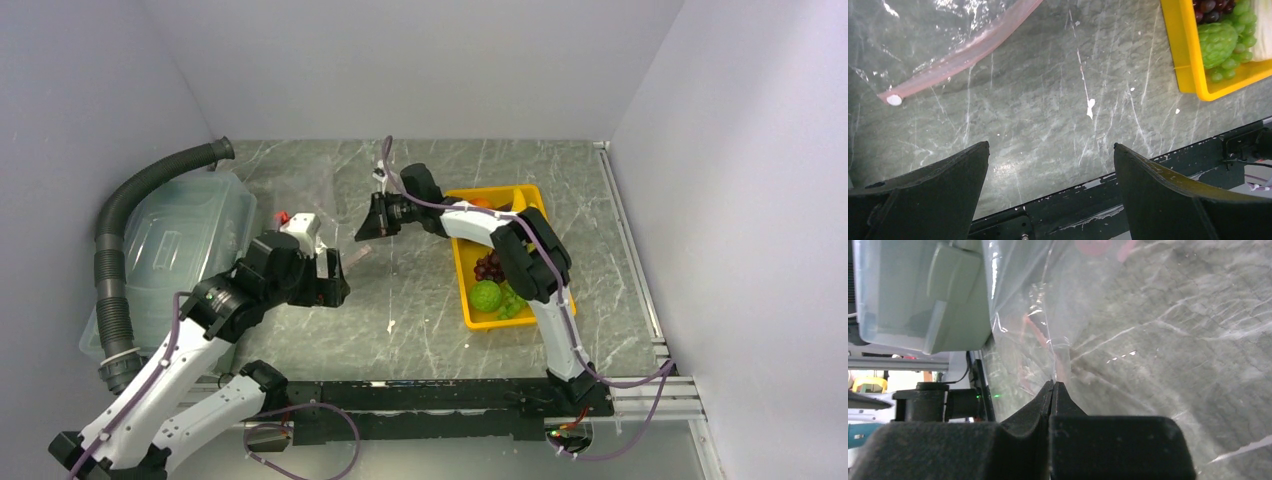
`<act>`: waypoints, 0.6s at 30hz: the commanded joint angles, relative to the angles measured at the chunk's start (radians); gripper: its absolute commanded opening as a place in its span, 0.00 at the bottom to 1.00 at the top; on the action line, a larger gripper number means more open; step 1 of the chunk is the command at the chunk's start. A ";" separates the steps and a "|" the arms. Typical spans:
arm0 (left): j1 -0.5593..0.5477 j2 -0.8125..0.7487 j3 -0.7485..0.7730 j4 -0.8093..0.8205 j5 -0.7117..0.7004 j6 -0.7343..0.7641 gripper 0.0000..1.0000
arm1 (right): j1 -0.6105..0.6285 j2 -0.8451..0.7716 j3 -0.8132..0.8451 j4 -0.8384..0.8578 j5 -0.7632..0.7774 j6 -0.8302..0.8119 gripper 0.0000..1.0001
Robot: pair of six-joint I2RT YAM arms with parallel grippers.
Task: Place the food in the zip-top bag and seal the zipper
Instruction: Pick up the zipper food storage bag at the center of the board.
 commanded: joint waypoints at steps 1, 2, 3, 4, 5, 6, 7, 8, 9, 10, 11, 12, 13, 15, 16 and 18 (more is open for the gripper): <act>-0.003 0.038 0.016 0.054 0.016 0.030 1.00 | -0.008 -0.117 -0.029 -0.025 0.020 -0.012 0.00; -0.003 0.048 0.014 0.059 0.014 0.032 1.00 | -0.008 -0.130 -0.032 -0.045 0.026 -0.016 0.00; -0.003 0.054 0.012 0.063 0.009 0.034 1.00 | -0.008 -0.142 -0.035 -0.060 0.030 -0.018 0.00; -0.003 0.061 0.012 0.065 0.002 0.032 1.00 | -0.008 -0.156 -0.041 -0.073 0.036 -0.020 0.00; -0.003 0.068 0.014 0.066 -0.007 0.031 1.00 | -0.008 -0.171 -0.049 -0.085 0.039 -0.023 0.00; -0.003 0.075 0.016 0.065 -0.017 0.030 1.00 | -0.008 -0.187 -0.057 -0.093 0.044 -0.024 0.00; -0.002 0.081 0.019 0.062 -0.031 0.026 1.00 | -0.008 -0.204 -0.064 -0.109 0.051 -0.027 0.00; -0.003 0.088 0.021 0.061 -0.044 0.024 1.00 | -0.008 -0.219 -0.069 -0.128 0.061 -0.030 0.00; -0.003 0.093 0.023 0.062 -0.060 0.020 1.00 | -0.008 -0.231 -0.070 -0.146 0.069 -0.033 0.00; -0.004 0.099 0.023 0.063 -0.074 0.016 0.99 | -0.008 -0.245 -0.073 -0.151 0.074 -0.034 0.00; -0.004 0.105 0.024 0.062 -0.094 0.011 0.99 | -0.009 -0.262 -0.075 -0.180 0.082 -0.034 0.00; -0.004 0.113 0.025 0.061 -0.109 0.003 0.98 | -0.009 -0.272 -0.074 -0.202 0.090 -0.034 0.00; -0.006 0.121 0.028 0.059 -0.122 -0.004 0.97 | -0.010 -0.282 -0.073 -0.223 0.099 -0.035 0.00; -0.011 0.135 0.028 0.065 -0.142 -0.023 0.95 | -0.011 -0.300 -0.072 -0.258 0.114 -0.035 0.00; -0.015 0.141 0.025 0.074 -0.148 -0.029 0.95 | -0.013 -0.309 -0.072 -0.281 0.119 -0.035 0.00; -0.028 0.153 0.022 0.083 -0.171 -0.042 0.94 | -0.014 -0.329 -0.075 -0.312 0.133 -0.038 0.00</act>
